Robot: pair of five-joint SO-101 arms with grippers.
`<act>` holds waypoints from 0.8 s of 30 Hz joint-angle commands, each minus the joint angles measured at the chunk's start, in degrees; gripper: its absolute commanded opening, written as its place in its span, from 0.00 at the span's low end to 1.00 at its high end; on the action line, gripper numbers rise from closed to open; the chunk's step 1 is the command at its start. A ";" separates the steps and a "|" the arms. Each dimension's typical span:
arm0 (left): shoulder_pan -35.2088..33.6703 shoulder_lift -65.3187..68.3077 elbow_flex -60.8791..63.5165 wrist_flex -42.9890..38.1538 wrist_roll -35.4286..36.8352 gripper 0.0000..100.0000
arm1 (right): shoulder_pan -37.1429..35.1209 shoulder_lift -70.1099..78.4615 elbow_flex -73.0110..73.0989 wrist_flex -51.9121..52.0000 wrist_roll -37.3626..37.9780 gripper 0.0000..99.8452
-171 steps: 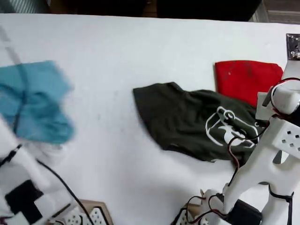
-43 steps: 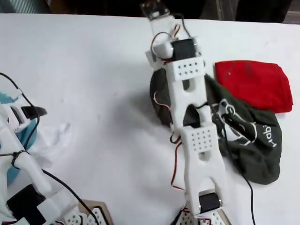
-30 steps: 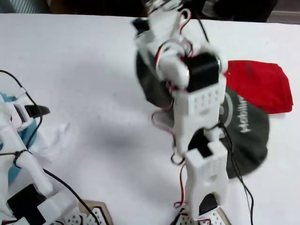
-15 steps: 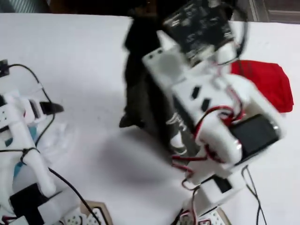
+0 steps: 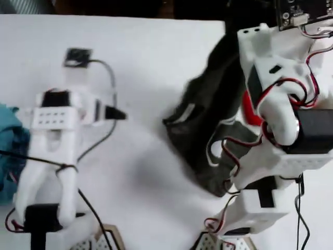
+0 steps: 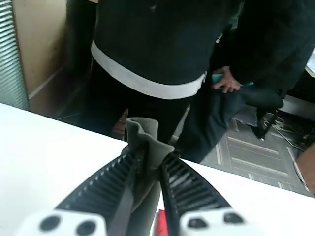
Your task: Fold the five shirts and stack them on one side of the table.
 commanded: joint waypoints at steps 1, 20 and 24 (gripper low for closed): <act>6.51 -2.11 -1.27 -9.67 2.20 0.44 | 1.10 -2.68 0.00 1.10 0.53 0.02; 25.14 12.84 -0.66 -5.10 3.16 0.44 | 12.09 -2.07 0.62 1.10 0.44 0.02; 24.79 12.31 -0.31 -4.48 0.09 0.44 | 19.38 -2.07 1.58 1.10 0.53 0.02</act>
